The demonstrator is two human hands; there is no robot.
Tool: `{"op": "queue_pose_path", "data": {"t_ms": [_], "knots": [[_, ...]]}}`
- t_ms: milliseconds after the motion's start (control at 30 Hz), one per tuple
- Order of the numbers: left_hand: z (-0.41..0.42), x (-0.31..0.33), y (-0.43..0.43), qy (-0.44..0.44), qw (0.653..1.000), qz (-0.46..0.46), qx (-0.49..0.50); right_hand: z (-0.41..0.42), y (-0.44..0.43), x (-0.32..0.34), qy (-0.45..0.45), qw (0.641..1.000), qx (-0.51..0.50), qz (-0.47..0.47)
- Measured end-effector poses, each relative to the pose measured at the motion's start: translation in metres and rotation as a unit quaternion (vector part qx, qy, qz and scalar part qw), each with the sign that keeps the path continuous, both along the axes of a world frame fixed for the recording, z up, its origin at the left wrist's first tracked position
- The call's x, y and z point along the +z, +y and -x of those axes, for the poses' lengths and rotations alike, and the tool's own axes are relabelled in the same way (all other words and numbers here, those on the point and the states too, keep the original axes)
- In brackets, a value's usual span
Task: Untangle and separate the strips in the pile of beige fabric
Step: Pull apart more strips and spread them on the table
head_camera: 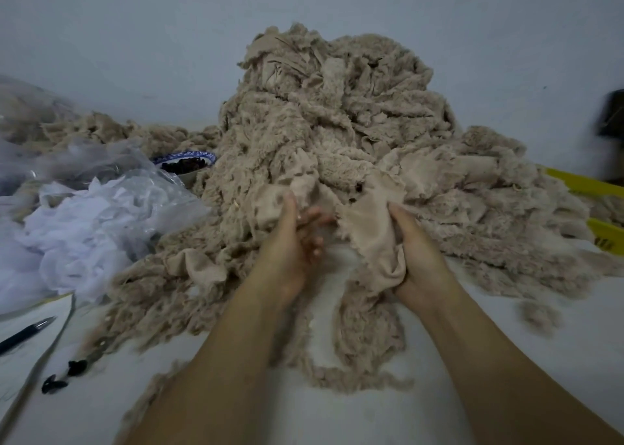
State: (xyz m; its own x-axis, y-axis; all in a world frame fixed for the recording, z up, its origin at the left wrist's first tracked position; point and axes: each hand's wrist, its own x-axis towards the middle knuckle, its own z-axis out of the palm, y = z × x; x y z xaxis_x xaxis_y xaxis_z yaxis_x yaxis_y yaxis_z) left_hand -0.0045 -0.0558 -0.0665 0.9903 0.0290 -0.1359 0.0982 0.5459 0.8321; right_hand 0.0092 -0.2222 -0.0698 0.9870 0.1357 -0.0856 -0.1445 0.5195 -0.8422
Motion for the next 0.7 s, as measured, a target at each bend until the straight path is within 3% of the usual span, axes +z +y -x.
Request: {"op": "queue_pose_path", "data": {"t_ms": [67,167,267,367,567,700], "knots": [[0.004,-0.003,-0.009,0.018,0.994,-0.080,-0.069,0.002,0.002,-0.002,-0.014,0.999,0.043,-0.005],[0.010,-0.005,-0.016,0.006,0.988,-0.081,-0.129,0.007,0.009,-0.003,-0.049,0.994,0.062,0.073],[0.005,-0.004,-0.014,0.020,0.997,0.034,-0.064,0.014,0.018,-0.010,-0.071,0.976,0.104,0.179],[-0.001,-0.001,-0.001,-0.010,0.985,0.172,-0.003,0.018,0.018,-0.011,-0.081,0.959,0.127,0.240],[-0.006,-0.002,0.023,-0.053,0.945,0.312,0.083,0.016,0.017,-0.005,-0.037,0.978,0.098,0.180],[-0.010,-0.004,0.043,-0.042,0.930,0.331,0.154,0.001,-0.006,0.001,0.014,0.999,0.034,0.000]]}}
